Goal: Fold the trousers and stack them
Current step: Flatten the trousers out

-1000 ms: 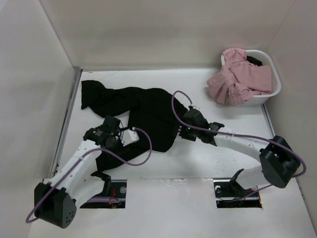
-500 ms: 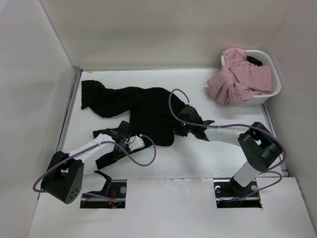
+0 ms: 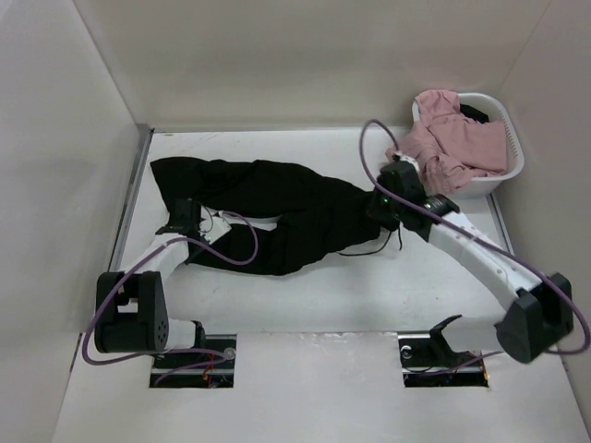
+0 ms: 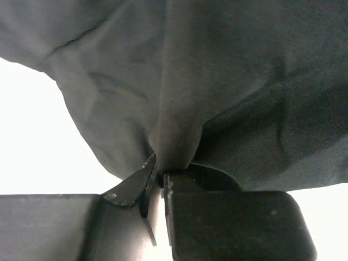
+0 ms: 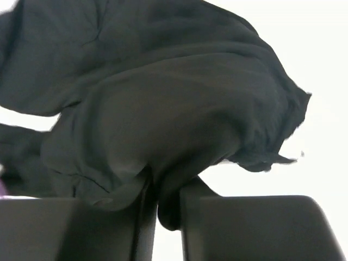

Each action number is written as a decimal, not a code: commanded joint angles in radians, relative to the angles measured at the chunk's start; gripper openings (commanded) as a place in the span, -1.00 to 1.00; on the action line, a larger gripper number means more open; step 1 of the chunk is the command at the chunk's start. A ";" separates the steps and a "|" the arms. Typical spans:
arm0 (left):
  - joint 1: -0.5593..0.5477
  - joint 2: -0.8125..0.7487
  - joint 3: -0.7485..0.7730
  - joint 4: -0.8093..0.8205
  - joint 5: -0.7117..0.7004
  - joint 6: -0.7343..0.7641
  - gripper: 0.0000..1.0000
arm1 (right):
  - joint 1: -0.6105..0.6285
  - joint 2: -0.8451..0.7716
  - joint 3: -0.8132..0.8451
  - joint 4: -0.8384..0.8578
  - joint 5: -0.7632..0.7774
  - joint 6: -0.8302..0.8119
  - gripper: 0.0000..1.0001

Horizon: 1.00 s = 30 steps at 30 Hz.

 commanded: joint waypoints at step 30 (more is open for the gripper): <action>0.249 0.000 0.022 0.135 0.048 0.177 -0.80 | 0.285 0.133 -0.167 0.576 -0.052 0.146 0.66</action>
